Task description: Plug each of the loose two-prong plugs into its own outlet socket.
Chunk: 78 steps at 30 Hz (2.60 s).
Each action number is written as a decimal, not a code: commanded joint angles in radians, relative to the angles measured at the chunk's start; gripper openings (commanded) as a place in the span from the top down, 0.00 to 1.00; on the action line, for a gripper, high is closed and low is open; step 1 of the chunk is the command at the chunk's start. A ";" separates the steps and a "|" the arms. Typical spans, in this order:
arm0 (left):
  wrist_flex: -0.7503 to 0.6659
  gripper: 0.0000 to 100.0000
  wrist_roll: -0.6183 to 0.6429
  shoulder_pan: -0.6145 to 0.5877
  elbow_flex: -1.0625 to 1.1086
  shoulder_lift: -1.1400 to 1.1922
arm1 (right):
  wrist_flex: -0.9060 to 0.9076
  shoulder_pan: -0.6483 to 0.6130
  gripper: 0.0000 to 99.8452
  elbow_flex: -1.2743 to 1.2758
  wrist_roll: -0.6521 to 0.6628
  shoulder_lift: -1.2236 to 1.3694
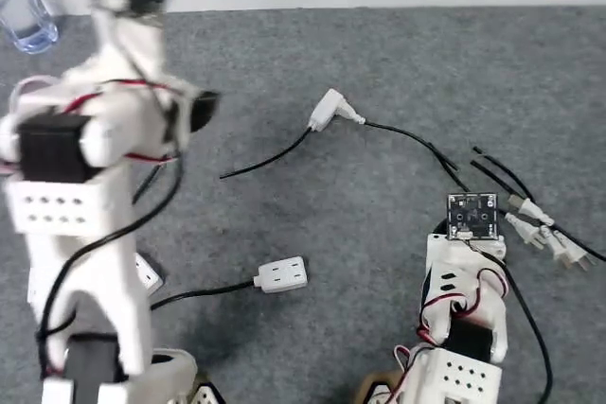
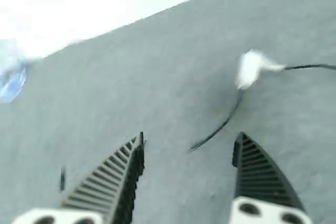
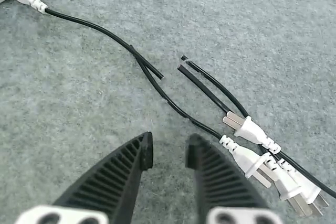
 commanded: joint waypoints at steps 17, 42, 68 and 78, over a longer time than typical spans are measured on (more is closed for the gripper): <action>-0.690 0.75 -0.117 -0.255 1.609 -0.787 | 0.346 0.008 0.81 -0.330 0.009 -0.002; -0.867 0.75 -0.112 -0.249 1.876 -0.868 | 0.771 0.134 0.82 -1.386 0.319 0.995; -0.905 0.75 -0.112 -0.221 1.893 -0.868 | 0.381 0.332 0.83 -1.392 0.713 1.735; -0.907 0.75 -0.112 -0.221 1.893 -0.868 | 0.364 0.332 0.97 -1.384 0.713 1.736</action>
